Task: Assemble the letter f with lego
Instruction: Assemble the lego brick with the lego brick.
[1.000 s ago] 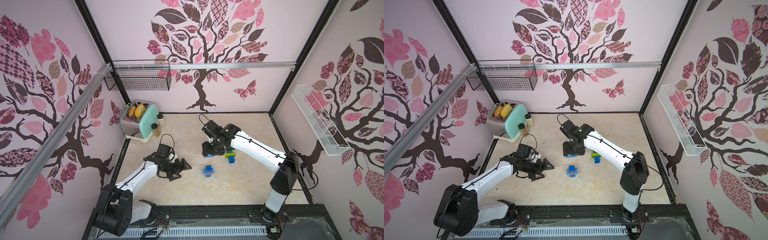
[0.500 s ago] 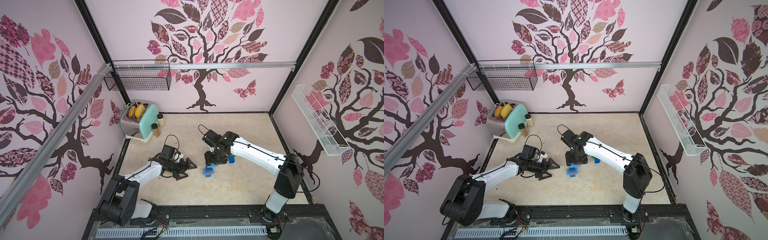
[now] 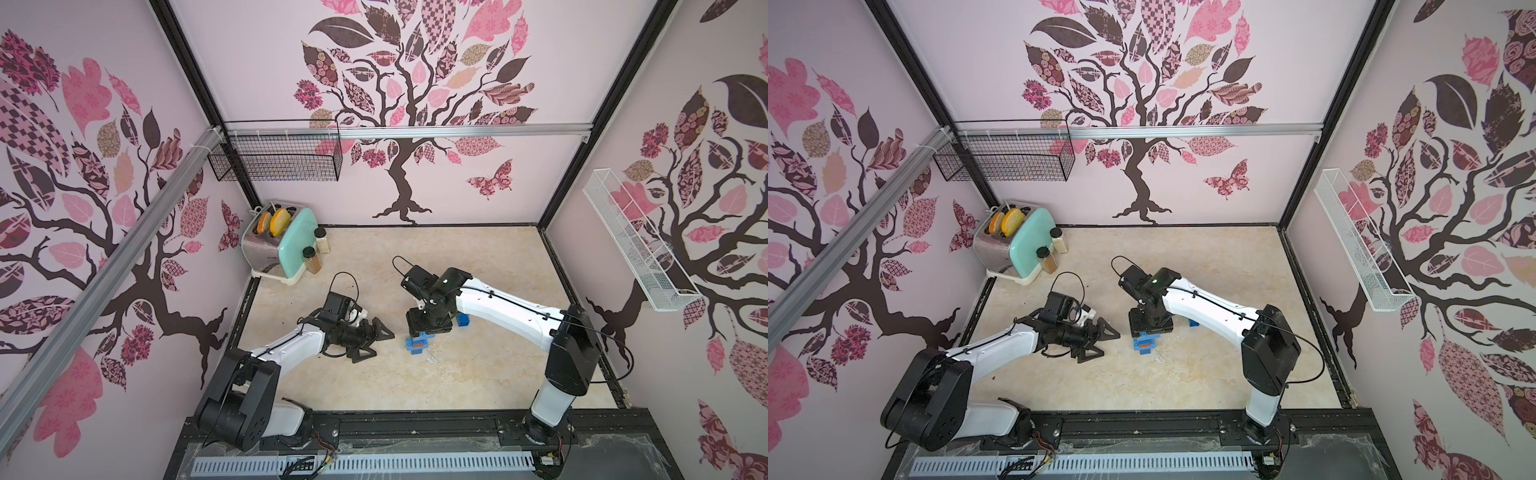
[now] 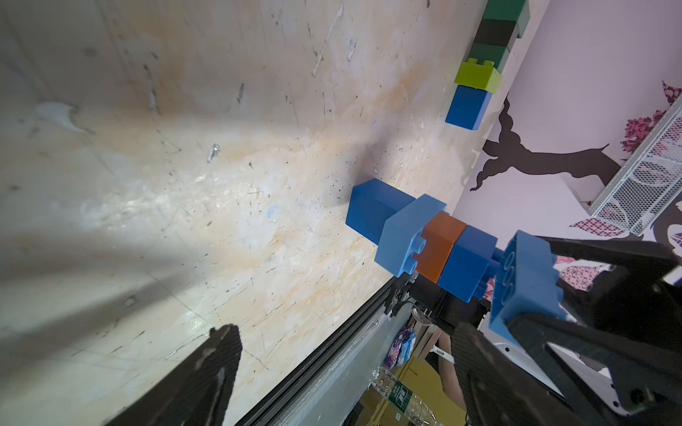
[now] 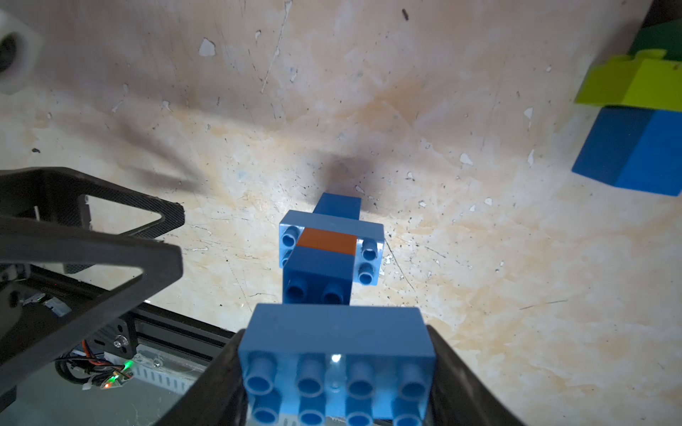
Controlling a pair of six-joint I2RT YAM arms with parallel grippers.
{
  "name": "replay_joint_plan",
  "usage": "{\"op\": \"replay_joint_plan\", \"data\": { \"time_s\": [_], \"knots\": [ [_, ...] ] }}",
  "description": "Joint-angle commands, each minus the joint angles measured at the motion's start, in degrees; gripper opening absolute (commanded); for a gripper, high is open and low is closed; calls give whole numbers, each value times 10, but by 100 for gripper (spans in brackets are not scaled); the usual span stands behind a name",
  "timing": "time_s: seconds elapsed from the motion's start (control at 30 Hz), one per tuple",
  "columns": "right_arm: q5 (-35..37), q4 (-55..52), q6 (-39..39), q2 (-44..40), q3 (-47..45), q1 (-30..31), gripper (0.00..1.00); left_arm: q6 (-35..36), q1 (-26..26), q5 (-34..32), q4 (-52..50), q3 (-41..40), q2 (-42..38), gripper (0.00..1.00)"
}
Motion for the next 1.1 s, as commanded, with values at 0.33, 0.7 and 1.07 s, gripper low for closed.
{"op": "replay_joint_plan", "data": {
  "time_s": [0.33,0.7,1.07],
  "knots": [
    [7,4,0,14,1,4,67,5,-1,-5,-7,-4,-18,93],
    [11,-2,0,30,4,5,67,4,3,-12,-11,-8,-21,94],
    [19,-7,6,40,4,6,66,14,14,-12,-28,-8,-24,93]
  ]
}}
